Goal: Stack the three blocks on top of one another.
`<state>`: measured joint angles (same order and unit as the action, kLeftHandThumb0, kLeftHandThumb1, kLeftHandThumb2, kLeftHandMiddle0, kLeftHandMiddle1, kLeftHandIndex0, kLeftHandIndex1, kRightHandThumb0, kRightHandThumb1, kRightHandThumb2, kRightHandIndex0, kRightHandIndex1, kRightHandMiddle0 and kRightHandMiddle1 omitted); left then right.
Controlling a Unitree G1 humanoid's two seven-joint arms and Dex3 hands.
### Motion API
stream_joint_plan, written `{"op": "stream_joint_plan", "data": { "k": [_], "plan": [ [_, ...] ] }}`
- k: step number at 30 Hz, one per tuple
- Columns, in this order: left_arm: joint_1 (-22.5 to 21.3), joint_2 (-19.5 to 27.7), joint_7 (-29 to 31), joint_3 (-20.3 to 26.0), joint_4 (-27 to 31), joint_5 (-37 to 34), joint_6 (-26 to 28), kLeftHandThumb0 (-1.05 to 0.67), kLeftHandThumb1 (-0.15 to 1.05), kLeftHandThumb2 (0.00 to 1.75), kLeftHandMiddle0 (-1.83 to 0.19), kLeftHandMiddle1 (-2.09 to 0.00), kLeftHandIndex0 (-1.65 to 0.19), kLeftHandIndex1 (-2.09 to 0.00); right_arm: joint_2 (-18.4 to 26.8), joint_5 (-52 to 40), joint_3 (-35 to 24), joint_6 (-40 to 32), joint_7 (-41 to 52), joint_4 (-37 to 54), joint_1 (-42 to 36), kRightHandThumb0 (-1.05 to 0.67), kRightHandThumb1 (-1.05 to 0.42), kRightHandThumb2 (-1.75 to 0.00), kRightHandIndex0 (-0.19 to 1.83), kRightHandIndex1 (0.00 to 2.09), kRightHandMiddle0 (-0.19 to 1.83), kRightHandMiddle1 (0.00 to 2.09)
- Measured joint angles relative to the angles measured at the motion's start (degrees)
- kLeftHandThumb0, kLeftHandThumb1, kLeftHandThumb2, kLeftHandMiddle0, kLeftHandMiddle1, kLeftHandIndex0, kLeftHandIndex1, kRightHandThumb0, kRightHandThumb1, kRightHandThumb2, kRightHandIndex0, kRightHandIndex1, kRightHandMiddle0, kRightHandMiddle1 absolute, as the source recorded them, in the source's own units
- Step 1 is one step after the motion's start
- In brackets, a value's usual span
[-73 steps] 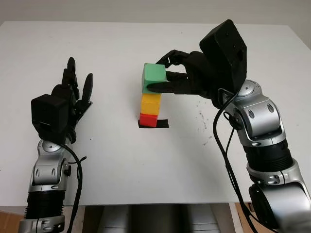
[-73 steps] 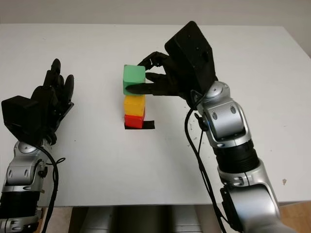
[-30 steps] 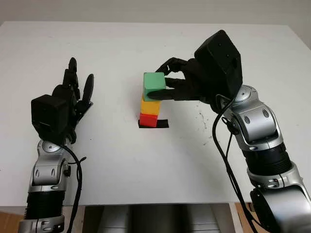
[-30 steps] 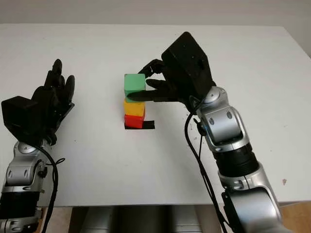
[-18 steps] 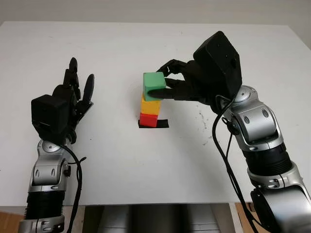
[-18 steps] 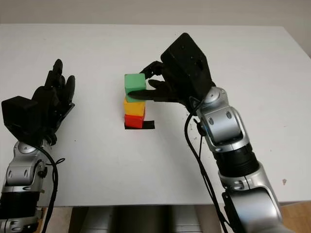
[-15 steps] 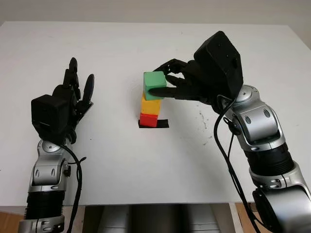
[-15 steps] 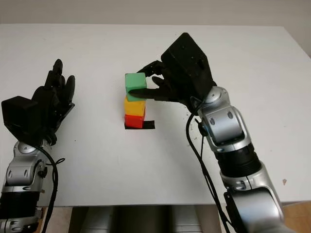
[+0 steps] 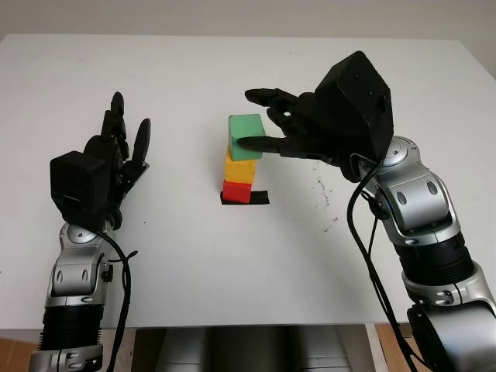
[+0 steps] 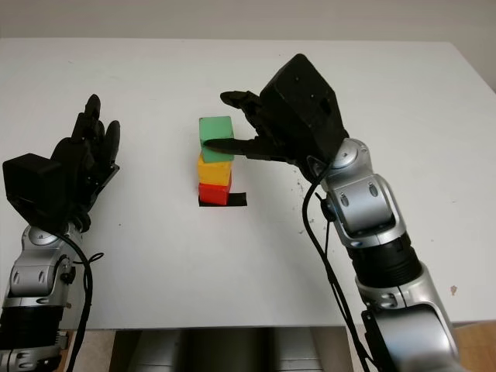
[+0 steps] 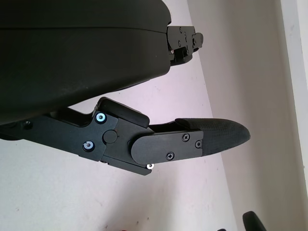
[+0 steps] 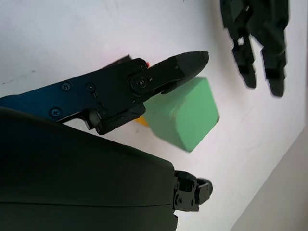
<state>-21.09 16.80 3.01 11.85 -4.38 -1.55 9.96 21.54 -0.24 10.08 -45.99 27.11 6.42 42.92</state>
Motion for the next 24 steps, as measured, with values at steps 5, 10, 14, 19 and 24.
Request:
{"op": "stream_joint_plan", "data": {
  "k": [5,10,14,19,24],
  "plan": [
    [0.0,0.0,0.3,0.0,-0.1,-0.2,-0.4,-0.76,1.05,0.52,0.19,-0.04,0.11,-0.05,1.0,-3.1,-2.1,6.4,4.2,0.1,-1.1,-0.85,-0.92,-0.05,-0.19,0.00,-0.19,0.00],
    [0.3,0.0,0.2,0.1,-0.1,-0.2,-0.6,-0.76,1.05,0.52,0.19,-0.03,0.12,-0.05,3.0,-1.0,-5.1,18.0,1.4,2.3,-5.0,-0.87,-1.04,-0.52,-0.19,0.00,-0.19,0.00],
    [0.8,0.1,0.4,0.2,-0.1,-0.4,-0.8,-0.76,1.05,0.53,0.19,-0.03,0.13,-0.05,0.1,-1.9,-10.5,25.1,-5.6,1.6,-8.1,-0.82,-1.05,-0.56,-0.19,0.00,-0.19,0.00],
    [1.0,0.2,0.4,0.3,-0.3,-0.2,-1.8,-0.77,1.05,0.54,0.19,-0.04,0.14,-0.05,-5.0,-4.5,-15.8,31.4,-12.5,-6.6,-10.9,-0.78,-1.05,-0.59,-0.19,0.00,-0.19,0.00],
    [1.2,0.7,0.7,0.3,-0.8,0.0,-2.4,-0.78,1.05,0.54,0.19,-0.04,0.14,-0.05,-7.3,-6.2,-18.2,35.3,-15.1,-12.9,-12.3,-0.78,-1.05,-0.62,-0.19,0.00,-0.19,0.00]
  ]
}}
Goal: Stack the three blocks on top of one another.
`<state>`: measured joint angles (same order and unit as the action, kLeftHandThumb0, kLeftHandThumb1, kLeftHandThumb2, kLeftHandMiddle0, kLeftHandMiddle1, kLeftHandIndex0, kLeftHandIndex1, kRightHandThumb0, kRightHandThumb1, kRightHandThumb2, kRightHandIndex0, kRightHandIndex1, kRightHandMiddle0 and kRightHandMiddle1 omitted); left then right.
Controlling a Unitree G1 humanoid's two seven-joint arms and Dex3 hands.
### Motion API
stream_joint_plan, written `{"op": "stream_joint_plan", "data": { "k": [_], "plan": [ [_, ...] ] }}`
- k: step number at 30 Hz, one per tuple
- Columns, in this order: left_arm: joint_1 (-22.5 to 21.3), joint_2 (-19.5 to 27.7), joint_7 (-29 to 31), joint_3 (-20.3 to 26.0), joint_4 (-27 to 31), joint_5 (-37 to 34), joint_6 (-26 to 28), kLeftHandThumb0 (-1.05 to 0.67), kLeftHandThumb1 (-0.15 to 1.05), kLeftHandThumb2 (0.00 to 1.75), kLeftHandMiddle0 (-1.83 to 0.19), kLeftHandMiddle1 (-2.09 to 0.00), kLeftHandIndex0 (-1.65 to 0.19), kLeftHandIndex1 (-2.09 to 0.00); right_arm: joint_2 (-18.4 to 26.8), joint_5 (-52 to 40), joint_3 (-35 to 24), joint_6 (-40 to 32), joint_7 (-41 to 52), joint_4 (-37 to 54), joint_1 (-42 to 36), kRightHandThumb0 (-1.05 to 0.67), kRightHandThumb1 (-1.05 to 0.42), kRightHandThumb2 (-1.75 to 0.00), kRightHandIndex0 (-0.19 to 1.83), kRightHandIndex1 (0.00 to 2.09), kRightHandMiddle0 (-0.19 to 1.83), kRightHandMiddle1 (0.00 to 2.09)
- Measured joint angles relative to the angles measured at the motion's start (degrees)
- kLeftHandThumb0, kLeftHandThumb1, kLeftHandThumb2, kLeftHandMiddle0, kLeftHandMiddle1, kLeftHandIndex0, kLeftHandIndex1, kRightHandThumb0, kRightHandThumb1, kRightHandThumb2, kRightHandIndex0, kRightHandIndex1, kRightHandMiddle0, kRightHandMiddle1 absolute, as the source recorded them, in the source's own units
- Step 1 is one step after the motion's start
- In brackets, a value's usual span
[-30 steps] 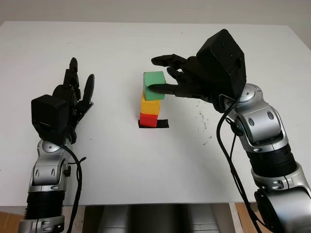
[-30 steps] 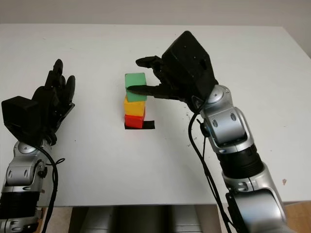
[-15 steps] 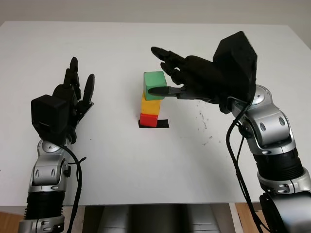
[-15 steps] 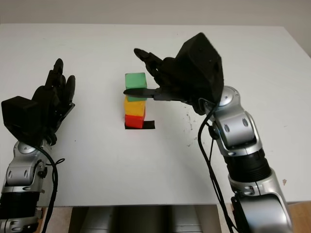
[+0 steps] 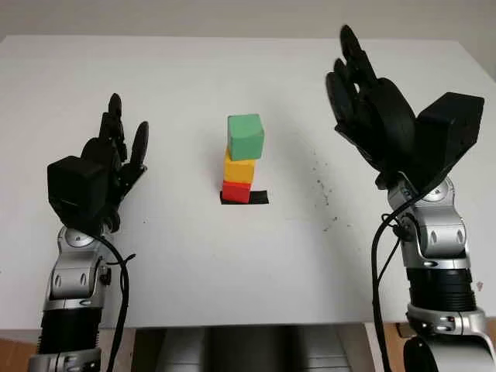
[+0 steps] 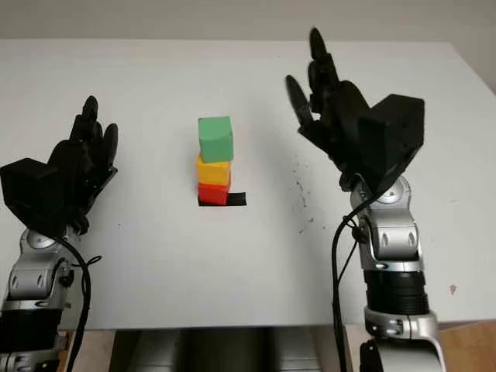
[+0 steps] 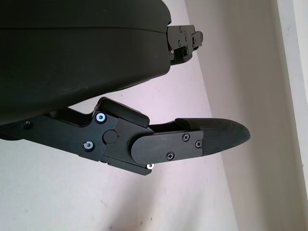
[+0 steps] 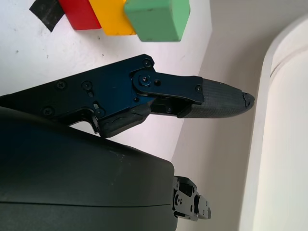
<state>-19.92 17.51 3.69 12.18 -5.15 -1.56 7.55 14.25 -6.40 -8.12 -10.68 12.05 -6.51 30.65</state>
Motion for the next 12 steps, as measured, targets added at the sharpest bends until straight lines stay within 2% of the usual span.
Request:
{"op": "stream_joint_plan", "data": {
  "k": [6,12],
  "plan": [
    [0.3,0.3,-0.3,0.0,-1.3,0.1,-4.2,-0.76,1.05,0.52,0.17,-0.05,0.14,-0.05,-2.7,-1.3,-0.6,2.3,-1.9,-2.5,-2.6,-0.73,-1.05,-0.70,-0.19,0.00,-0.19,0.00],
    [0.7,-1.3,0.0,0.7,-3.6,-2.2,-9.2,-0.76,1.05,0.48,0.14,-0.06,0.13,-0.06,-5.0,-1.2,-0.4,2.3,-4.8,-2.6,-4.2,-0.73,-1.05,-0.69,-0.19,0.00,-0.19,0.00]
  ]
}}
